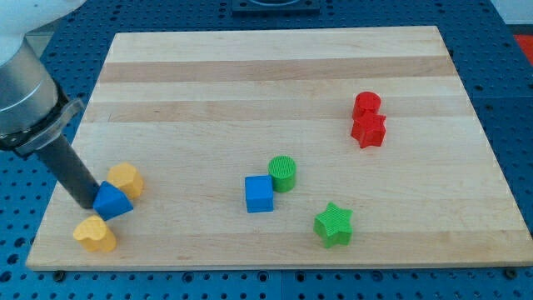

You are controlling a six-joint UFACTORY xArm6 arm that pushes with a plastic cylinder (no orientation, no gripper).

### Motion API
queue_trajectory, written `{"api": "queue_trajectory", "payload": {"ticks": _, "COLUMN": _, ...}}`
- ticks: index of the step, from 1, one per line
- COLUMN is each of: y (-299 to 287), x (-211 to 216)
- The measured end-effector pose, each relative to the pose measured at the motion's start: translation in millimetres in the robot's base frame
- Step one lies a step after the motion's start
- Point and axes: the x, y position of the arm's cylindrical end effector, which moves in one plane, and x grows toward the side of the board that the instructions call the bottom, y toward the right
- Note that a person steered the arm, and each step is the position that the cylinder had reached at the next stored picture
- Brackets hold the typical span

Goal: Place the blue triangle in between the yellow blocks

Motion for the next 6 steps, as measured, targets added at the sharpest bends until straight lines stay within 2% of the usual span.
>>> {"api": "queue_trajectory", "payload": {"ticks": 2, "y": 3.9, "x": -14.5}}
{"api": "queue_trajectory", "payload": {"ticks": 4, "y": 49.8, "x": -15.2}}
{"api": "queue_trajectory", "payload": {"ticks": 6, "y": 0.4, "x": -16.3}}
